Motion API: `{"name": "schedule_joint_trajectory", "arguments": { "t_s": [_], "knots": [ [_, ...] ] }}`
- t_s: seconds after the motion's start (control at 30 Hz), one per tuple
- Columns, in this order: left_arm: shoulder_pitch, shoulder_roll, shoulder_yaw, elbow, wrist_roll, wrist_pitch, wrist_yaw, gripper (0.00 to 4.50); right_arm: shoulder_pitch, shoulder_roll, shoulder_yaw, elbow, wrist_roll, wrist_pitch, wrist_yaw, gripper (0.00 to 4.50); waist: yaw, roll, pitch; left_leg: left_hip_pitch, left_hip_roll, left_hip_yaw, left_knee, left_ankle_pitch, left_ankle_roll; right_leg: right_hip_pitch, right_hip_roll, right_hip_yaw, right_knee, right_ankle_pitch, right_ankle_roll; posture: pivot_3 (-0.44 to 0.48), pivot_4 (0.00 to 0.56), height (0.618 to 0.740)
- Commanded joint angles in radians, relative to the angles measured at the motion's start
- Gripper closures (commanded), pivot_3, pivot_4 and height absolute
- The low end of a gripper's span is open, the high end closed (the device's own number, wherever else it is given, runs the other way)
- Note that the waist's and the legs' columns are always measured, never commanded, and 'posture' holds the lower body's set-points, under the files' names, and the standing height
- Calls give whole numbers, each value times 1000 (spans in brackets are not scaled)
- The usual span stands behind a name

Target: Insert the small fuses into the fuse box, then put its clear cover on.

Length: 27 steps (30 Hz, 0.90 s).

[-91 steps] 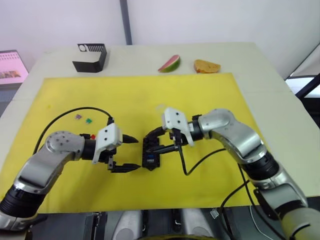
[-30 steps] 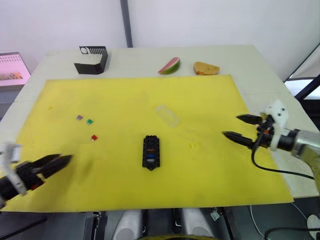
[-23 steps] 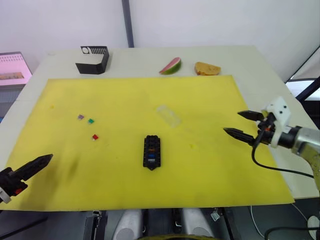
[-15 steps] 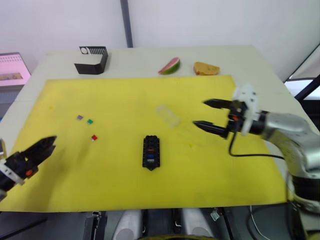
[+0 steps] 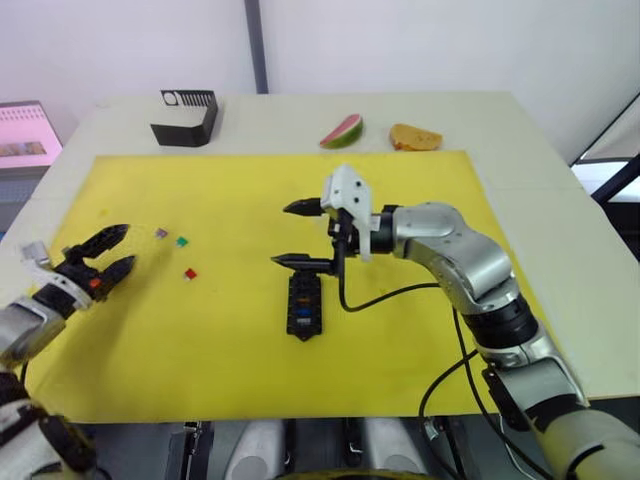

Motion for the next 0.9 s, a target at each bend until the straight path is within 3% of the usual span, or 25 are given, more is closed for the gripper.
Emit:
{"name": "schedule_joint_trajectory", "arguments": {
  "t_s": [0.03,0.3,0.9],
  "knots": [
    [-71,41,-41,114,57,19,-47,0,-28,20,3,-4,-19,-39,10,22,-1,0,0,0,0,0,0,0,0,0,0,0,1,0,0,0,150,740],
    [-180,77,-119,291,211,-34,-165,0,-13,23,-12,-24,-36,-34,0,22,2,0,0,0,0,0,-1,1,-1,0,0,0,2,0,0,0,150,740],
    [-388,22,-214,471,444,-114,-340,0,21,-1,-34,-73,-50,-3,-40,22,26,0,0,0,-1,-1,0,1,-1,0,-1,0,2,0,0,0,150,740]
  ]
}}
